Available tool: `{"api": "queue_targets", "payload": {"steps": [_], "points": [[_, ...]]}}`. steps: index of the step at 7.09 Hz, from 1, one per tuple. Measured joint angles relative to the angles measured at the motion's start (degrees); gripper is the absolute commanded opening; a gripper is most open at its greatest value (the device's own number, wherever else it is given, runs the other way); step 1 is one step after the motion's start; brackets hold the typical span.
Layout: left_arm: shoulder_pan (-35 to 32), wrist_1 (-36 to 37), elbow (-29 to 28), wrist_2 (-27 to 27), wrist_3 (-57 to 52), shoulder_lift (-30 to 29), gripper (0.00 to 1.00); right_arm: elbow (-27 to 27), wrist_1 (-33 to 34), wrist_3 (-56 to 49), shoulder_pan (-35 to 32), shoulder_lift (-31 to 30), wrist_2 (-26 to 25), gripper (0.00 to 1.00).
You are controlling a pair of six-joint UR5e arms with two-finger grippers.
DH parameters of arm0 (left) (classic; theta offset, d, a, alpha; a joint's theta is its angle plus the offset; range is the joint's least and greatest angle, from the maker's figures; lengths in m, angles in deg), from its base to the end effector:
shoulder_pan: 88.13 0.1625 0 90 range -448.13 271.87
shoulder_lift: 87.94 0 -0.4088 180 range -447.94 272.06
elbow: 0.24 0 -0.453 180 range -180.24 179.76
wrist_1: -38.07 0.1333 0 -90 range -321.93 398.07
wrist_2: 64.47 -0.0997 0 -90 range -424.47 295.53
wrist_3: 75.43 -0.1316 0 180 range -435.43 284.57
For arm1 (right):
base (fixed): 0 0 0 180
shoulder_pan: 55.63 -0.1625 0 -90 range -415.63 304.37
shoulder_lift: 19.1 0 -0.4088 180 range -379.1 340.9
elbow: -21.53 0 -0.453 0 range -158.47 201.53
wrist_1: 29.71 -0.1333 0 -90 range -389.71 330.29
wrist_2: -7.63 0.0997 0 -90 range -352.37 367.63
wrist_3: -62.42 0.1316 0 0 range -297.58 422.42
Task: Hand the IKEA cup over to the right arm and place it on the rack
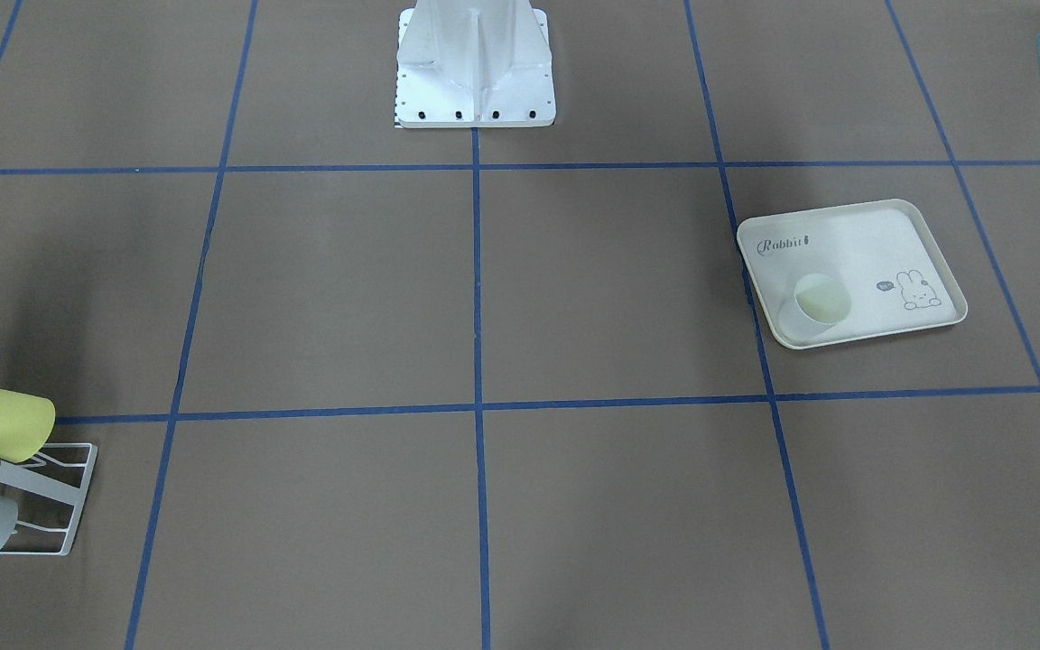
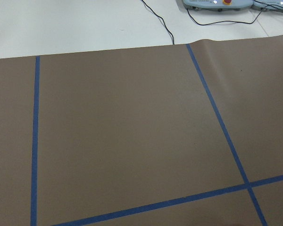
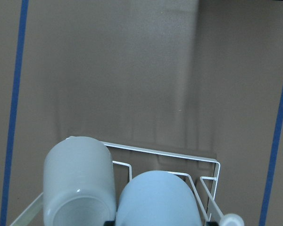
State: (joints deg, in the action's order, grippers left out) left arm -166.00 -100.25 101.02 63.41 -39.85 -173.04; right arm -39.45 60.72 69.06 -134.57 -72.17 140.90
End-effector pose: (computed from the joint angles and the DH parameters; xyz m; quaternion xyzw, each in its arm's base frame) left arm 0.0659 -0.5563 0.4983 0.2807 0.4394 -0.0248 0.8530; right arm -0.1123 -0.7989 0.5090 0.0033 -0.3729 -0.0598 0.9260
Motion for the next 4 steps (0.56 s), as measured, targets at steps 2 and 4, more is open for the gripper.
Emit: {"api": "queue_targets", "payload": {"steps": [2, 4], "points": [[0.00, 0.05, 0.23, 0.00, 0.32, -0.05, 1.00, 0.55, -0.26, 0.26, 0.22, 0.03, -0.11, 1.00], [0.00, 0.07, 0.39, 0.00, 0.58, -0.06, 1.00, 0.45, -0.29, 0.44, 0.07, 0.57, 0.02, 1.00]]}}
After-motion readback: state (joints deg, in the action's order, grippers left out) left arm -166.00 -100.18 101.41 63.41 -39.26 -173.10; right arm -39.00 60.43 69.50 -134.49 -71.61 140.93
